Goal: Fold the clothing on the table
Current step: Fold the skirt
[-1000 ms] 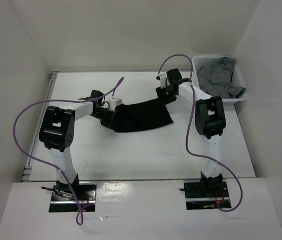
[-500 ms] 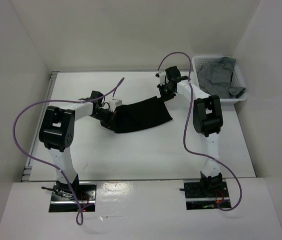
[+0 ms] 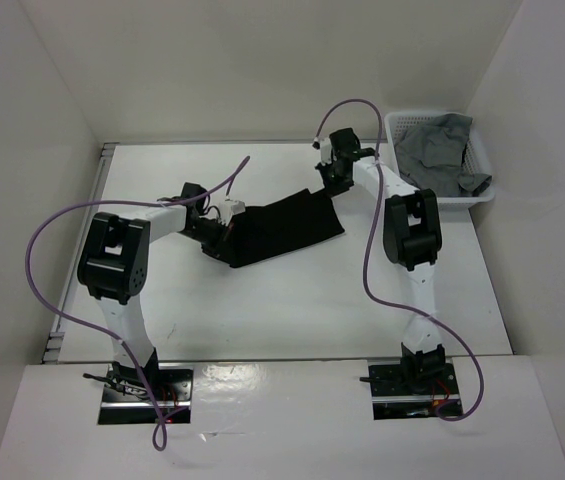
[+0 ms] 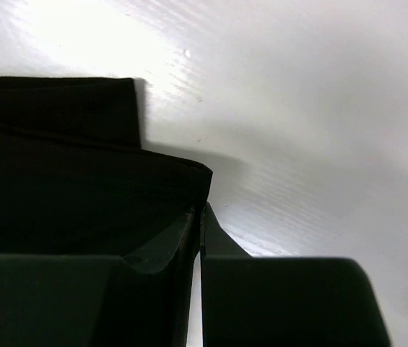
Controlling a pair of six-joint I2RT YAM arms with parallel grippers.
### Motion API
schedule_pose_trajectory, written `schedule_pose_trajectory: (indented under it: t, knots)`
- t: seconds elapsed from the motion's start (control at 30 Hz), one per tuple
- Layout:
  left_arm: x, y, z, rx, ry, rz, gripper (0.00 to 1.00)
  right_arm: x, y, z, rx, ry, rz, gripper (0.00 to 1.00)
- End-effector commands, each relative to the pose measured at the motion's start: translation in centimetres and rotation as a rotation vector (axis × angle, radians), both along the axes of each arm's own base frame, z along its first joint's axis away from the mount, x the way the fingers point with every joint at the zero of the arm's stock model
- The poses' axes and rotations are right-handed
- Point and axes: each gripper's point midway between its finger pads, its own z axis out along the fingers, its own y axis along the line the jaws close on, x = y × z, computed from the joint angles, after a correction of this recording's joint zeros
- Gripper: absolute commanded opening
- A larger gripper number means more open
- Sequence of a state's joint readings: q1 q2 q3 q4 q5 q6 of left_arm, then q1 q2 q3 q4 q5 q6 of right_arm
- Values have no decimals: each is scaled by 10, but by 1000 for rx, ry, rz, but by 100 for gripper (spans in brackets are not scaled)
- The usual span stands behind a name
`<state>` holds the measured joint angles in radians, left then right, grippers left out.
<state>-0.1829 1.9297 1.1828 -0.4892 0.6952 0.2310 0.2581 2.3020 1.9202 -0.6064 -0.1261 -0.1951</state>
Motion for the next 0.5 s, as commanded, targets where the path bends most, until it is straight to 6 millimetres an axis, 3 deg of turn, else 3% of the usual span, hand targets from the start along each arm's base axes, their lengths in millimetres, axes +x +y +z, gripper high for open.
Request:
schedule_pose_trajectory:
  t: [0.0,0.27,0.47]
  knots:
    - [-7,-2,13,-27,-25,-36,0,22,-17,15,-51,-67,-68,6]
    - [-10,-3,11,-34,-15,-38,0,29,-31,15,-90,-86,-130,11]
    - [-11,-3,15,-34,-16,-38,0,34,-43,44,-123,-144,-198,40]
